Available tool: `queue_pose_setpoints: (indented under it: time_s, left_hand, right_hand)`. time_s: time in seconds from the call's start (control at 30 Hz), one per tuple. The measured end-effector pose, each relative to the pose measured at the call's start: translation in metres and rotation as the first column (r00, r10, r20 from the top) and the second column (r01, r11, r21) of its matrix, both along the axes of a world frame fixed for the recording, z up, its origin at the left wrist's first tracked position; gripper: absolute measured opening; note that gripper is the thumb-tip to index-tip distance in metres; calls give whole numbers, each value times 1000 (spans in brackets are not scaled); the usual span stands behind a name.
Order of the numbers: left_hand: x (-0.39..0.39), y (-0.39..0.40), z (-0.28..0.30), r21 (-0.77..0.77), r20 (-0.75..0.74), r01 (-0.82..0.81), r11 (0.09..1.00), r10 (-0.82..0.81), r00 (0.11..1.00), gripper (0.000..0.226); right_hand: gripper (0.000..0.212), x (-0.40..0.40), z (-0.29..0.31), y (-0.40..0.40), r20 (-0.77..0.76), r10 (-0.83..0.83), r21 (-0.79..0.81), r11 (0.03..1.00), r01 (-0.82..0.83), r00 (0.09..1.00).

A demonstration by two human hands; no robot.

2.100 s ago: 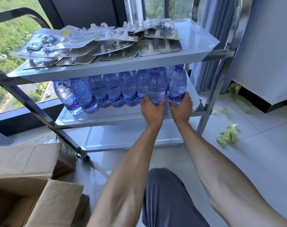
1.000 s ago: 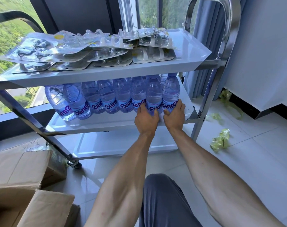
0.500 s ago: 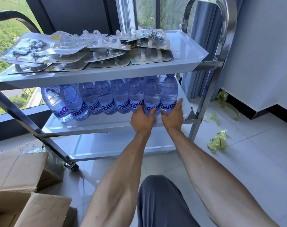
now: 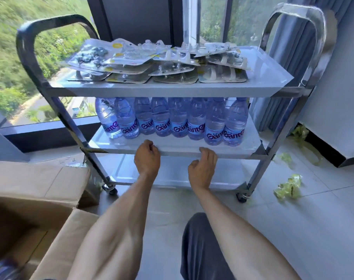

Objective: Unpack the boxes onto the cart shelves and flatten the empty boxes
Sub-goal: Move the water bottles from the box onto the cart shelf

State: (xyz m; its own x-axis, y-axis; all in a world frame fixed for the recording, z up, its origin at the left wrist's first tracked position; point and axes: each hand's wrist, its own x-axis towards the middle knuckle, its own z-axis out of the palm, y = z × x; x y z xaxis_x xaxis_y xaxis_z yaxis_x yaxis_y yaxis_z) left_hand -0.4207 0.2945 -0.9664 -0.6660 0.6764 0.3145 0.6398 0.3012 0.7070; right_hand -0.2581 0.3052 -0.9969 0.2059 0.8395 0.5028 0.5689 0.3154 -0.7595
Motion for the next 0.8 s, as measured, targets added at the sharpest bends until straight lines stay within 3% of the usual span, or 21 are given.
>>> queue_pose_setpoints:
  time_s: [0.1, 0.2, 0.3, 0.5, 0.7, 0.8]
  left_hand:
    - [-61, -35, 5, -72, -14, -110, 991, 110, 994, 17]
    - [-121, -72, 7, -128, -32, -233, 964, 230, 973, 18]
    - [-178, -110, -3, -212, -35, -348, 913, 349, 936, 16]
    - [-260, -185, -40, -287, -50, -500, 817, 509, 859, 18]
    - [-327, -252, -86, -387, 28, -636, 668, 698, 716, 21]
    - [-349, -283, -114, -539, 66, -610, 581, 751, 657, 27]
  right_hand:
    - [41, -62, 12, -14, 4, 196, 5, 981, -196, 981]
    - [34, -134, 33, -23, 12, 406, -119, 908, -402, 914]
    - [27, -204, 42, -35, 51, 540, -231, 825, -516, 840]
    - [18, -308, 31, -77, 102, 737, -261, 668, -697, 668]
    - [27, -385, -6, -129, 249, 884, -405, 467, -786, 396]
    - [26, -421, -13, -166, 360, 898, -413, 397, -820, 253]
